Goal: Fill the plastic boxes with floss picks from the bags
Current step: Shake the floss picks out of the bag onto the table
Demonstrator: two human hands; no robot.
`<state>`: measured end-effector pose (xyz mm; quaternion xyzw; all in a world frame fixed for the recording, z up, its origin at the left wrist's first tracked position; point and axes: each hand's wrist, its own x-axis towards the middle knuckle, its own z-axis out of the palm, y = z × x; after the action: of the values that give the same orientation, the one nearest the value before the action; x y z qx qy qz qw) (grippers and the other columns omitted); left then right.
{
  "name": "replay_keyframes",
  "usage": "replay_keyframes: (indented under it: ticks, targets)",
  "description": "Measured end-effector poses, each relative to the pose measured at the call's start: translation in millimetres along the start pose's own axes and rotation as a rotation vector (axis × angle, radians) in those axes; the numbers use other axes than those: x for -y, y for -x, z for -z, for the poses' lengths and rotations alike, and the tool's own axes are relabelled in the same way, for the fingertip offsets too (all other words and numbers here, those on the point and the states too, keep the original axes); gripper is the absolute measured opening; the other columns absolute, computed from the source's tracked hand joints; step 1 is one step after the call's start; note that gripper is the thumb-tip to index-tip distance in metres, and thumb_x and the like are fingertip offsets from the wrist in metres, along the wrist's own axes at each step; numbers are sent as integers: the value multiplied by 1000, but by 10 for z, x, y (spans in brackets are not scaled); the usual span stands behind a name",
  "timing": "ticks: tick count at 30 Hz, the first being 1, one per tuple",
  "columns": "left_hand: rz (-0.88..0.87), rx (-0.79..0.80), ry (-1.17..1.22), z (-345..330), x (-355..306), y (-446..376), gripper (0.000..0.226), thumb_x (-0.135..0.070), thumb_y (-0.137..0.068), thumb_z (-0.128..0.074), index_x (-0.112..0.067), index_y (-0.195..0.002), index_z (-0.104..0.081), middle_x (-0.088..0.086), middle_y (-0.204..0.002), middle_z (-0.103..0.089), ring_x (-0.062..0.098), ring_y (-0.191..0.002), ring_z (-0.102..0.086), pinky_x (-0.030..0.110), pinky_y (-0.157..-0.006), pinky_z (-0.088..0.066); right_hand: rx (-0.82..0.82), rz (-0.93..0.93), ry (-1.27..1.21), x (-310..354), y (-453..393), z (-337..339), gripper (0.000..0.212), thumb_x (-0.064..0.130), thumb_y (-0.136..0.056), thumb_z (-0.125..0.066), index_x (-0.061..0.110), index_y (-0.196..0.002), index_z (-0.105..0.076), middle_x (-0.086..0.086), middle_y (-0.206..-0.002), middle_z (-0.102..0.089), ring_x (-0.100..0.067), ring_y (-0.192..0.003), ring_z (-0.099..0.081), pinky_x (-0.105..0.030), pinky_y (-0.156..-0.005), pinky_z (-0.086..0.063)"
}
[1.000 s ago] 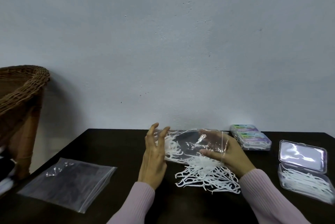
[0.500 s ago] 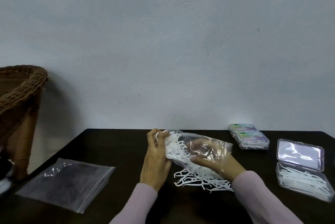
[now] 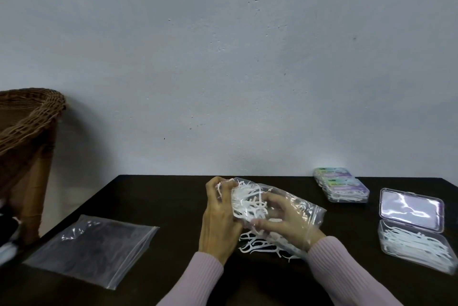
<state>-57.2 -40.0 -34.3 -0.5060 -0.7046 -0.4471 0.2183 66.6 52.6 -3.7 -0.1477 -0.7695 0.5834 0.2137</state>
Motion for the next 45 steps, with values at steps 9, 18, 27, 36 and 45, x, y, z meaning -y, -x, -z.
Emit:
replay_keyframes:
  ticks: [9, 18, 27, 36, 45]
  targets:
    - [90, -60, -34, -1, 0, 4, 81, -18, -55, -89, -24, -116, -37, -1, -124, -27, 8, -84, -51, 12, -73, -46, -145, -7, -109, -32, 2, 126, 30, 6, -65, -76, 9, -92, -62, -14, -100, -69, -21, -82, -69, -21, -62, -54]
    - [311, -75, 30, 39, 18, -8, 56, -3, -72, -72, -15, -120, -45, -4, -125, -23, 16, -94, -55, 24, -80, -54, -187, 52, 58, 58, 3, 222, 13, 7, -71, -73, 16, -70, -64, 4, -66, -68, -6, -66, -67, -15, -63, -49]
    - [436, -154, 52, 58, 130, -28, 57, -21, -72, -80, -15, -115, -44, -8, -116, -21, 10, -92, -47, 21, -85, -45, -244, 26, -121, -12, -20, 384, 15, -6, -74, -68, 5, -84, -70, -10, -78, -72, -14, -70, -69, -17, -61, -53]
    - [626, -254, 62, 123, 262, -75, 52, -15, -75, -77, -13, -115, -44, 4, -127, -27, 15, -93, -46, 23, -80, -42, -343, -152, -355, -120, -21, 587, 13, -9, -76, -63, -1, -87, -65, -17, -82, -69, -22, -73, -67, -19, -63, -57]
    - [747, -295, 143, 148, 262, -92, 53, -32, -80, -73, -11, -119, -43, 6, -128, -28, 14, -89, -42, 28, -76, -39, -208, -266, 293, -216, -16, 572, 20, 6, -81, -66, 23, -92, -68, 3, -95, -66, -6, -83, -62, -12, -67, -45]
